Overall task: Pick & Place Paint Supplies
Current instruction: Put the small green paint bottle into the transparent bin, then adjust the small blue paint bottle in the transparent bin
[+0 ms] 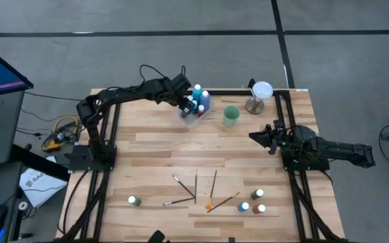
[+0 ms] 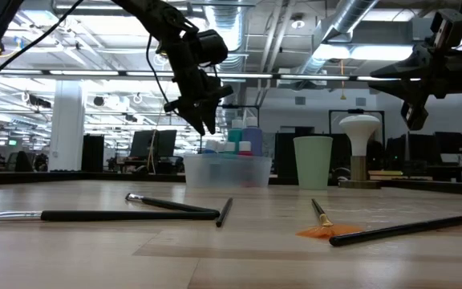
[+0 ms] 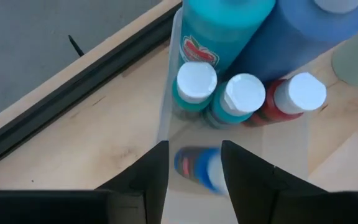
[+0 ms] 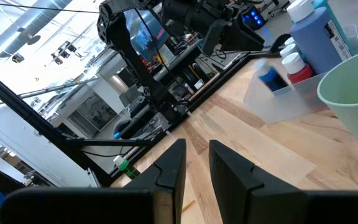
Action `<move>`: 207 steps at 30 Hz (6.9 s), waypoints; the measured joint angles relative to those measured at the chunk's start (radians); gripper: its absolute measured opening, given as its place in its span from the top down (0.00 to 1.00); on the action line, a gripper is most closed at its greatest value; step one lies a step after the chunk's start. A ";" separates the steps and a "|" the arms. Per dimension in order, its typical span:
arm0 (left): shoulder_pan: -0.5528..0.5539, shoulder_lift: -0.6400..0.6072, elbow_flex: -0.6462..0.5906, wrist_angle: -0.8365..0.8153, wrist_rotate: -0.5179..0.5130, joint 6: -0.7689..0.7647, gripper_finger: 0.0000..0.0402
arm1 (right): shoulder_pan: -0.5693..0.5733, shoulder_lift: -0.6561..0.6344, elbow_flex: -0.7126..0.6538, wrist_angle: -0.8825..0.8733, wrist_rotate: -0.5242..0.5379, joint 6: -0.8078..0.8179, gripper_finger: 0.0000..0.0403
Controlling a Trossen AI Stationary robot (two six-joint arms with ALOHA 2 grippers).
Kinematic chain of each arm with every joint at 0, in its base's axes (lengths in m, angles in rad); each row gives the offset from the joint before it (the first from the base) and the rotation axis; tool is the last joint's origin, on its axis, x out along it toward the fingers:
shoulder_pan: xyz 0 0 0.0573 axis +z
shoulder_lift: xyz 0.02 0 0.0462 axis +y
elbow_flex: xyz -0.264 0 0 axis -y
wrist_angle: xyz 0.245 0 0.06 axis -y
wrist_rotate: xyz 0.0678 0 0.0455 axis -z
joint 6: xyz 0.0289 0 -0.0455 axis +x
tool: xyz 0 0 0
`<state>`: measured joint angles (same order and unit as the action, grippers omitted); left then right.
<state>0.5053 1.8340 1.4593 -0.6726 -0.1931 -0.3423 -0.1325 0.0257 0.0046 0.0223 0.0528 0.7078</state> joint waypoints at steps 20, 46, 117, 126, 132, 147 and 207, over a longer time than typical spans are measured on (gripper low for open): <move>-0.211 -0.425 0.001 -0.242 0.137 0.182 0.64 | 0.000 0.000 0.000 0.000 0.000 0.000 0.84; -1.143 -0.603 -0.442 -0.348 0.236 -0.329 0.48 | 0.000 0.000 0.000 0.000 0.000 0.000 0.84; -0.843 -0.596 -0.473 -0.253 0.111 -0.286 0.73 | 0.000 0.000 0.000 0.000 0.000 0.000 0.84; -0.282 -0.614 -0.371 -0.078 0.039 0.002 0.73 | 0.000 0.000 0.000 0.000 0.000 -0.004 0.84; -0.060 -0.498 -0.262 0.004 0.044 0.127 0.71 | 0.000 0.000 0.000 0.000 0.000 -0.003 0.84; -0.034 -0.221 -0.132 0.028 0.086 0.241 0.71 | 0.000 0.000 0.000 0.000 0.000 -0.003 0.84; -0.063 -0.198 -0.122 0.164 0.187 0.626 0.45 | -0.001 0.000 0.000 0.000 0.000 -0.009 0.84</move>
<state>0.4418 1.6355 1.3376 -0.5086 -0.0057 0.2836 -0.1337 0.0261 0.0046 0.0223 0.0525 0.6987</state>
